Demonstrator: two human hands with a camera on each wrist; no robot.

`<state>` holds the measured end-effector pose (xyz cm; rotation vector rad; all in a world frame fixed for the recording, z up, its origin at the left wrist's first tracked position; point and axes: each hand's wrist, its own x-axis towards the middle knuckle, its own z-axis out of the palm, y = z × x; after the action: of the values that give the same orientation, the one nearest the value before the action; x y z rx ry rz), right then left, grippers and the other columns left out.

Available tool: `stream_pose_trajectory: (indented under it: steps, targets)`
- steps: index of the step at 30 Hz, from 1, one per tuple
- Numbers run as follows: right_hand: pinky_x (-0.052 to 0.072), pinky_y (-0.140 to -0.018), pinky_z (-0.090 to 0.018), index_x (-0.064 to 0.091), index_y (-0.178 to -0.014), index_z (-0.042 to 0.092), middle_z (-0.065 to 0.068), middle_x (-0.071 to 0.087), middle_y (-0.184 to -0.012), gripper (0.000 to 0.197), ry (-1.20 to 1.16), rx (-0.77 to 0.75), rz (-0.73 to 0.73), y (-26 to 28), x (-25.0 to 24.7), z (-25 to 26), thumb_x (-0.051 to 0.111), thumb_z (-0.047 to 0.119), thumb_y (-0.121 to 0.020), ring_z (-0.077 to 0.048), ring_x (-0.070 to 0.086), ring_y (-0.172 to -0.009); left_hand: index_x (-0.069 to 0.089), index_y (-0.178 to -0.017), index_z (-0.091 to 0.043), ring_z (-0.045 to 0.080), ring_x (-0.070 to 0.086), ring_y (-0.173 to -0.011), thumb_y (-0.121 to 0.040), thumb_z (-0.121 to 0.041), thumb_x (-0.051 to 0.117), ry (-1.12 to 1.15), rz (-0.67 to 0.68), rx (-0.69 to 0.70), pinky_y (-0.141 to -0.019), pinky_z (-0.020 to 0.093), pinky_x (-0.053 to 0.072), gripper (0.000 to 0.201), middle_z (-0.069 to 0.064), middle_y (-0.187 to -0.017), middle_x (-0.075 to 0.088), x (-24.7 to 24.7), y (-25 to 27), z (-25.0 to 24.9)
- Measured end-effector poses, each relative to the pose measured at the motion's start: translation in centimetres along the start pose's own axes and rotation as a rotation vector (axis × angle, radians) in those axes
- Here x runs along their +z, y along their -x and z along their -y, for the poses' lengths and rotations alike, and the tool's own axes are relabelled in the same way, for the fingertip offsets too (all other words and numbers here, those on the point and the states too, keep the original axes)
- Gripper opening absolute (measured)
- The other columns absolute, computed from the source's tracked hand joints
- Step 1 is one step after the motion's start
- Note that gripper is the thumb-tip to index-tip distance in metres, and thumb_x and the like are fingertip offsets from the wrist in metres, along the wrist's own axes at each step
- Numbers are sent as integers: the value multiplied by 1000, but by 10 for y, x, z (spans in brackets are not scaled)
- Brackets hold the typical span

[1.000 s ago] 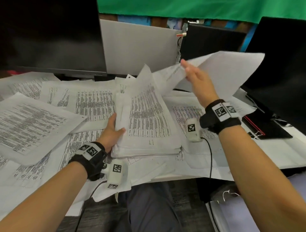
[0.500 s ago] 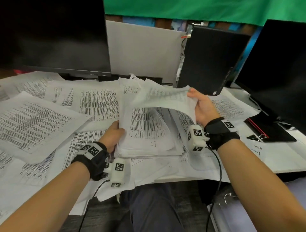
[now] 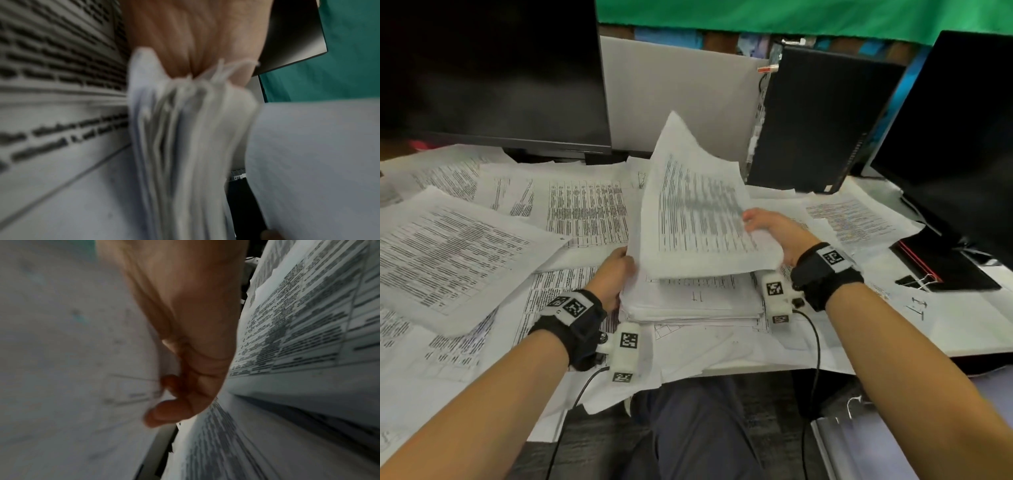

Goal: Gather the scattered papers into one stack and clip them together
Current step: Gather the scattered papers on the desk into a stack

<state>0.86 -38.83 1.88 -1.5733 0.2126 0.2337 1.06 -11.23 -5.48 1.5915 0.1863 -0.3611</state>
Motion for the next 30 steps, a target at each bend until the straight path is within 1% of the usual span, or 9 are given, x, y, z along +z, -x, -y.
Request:
stream_pose_trajectory:
  steps: [2, 5, 8, 10, 13, 18, 23, 27, 30]
  targets:
    - [47, -71, -12, 61, -119, 7, -3, 60, -111, 29, 316, 68, -53, -4, 4, -4, 51, 0, -93, -15, 61, -94, 46, -126, -4, 28, 60, -96, -91, 3, 32, 13, -14, -6, -79, 37, 51, 38, 15, -120, 59, 2, 2, -2]
    - [39, -96, -29, 58, -132, 5, -7, 53, -135, 41, 693, 207, -75, -11, 15, -14, 56, 1, -91, -25, 49, -125, 48, -127, -13, 19, 54, -96, -104, -19, 30, 50, -59, 22, -86, 31, 43, 30, 7, -123, 56, 9, 5, -5]
    - [48, -85, -33, 55, -130, -4, -23, 56, -133, 39, 834, 154, -137, -12, 28, -30, 49, 1, -92, -34, 56, -109, 45, -134, -13, 20, 52, -111, -101, -33, 41, -125, -65, 62, -94, 33, 41, 39, -1, -129, 52, 12, 6, -6]
    - [47, -71, -29, 46, -136, 3, -20, 54, -129, 43, 697, 116, -227, -11, 35, -42, 47, 1, -93, -26, 54, -95, 46, -132, -9, 25, 57, -111, -98, -22, 50, -188, -69, 70, -97, 39, 46, 37, 8, -131, 57, 12, 3, -4]
    - [49, -79, -30, 27, -147, 10, -7, 51, -114, 57, 545, 113, -262, -4, 40, -47, 48, 3, -94, -19, 53, -90, 47, -131, -9, 27, 59, -112, -99, -15, 47, -158, -49, 81, -99, 45, 47, 33, 12, -130, 58, 6, 5, -3]
    - [42, -107, -38, 28, -150, 8, -10, 45, -147, 85, 283, 35, -296, 13, 17, -21, 72, 38, -84, -27, 50, -131, 39, -140, -18, 17, 65, -99, -99, -17, 46, -20, 4, 270, -62, 25, 58, 41, 3, -126, 60, -1, 30, -26]
    - [56, -92, -43, 57, -132, 9, -11, 70, -120, 42, -226, -160, -41, 40, 19, 35, 64, 23, -93, -24, 69, -109, 42, -130, -17, -3, 67, -83, -100, -20, 42, -6, -18, 583, -65, 15, 55, 30, -7, -109, 62, 3, 60, -76]
    - [58, -81, -24, 59, -126, 13, 1, 72, -110, 31, -55, -529, -171, 64, 36, 73, 61, 19, -95, -9, 71, -100, 36, -131, -13, -35, 43, -88, -105, -17, 29, -125, -137, 875, -77, -8, 33, 28, -28, -106, 41, 18, 78, -112]
    - [56, -90, -28, 57, -128, 19, 4, 70, -118, 35, 25, -575, -99, 74, 39, 75, 61, 23, -94, -10, 68, -108, 32, -137, -1, -31, 45, -94, -104, -20, 31, -113, -234, 965, -82, -4, 34, 38, -26, -108, 43, 16, 73, -122]
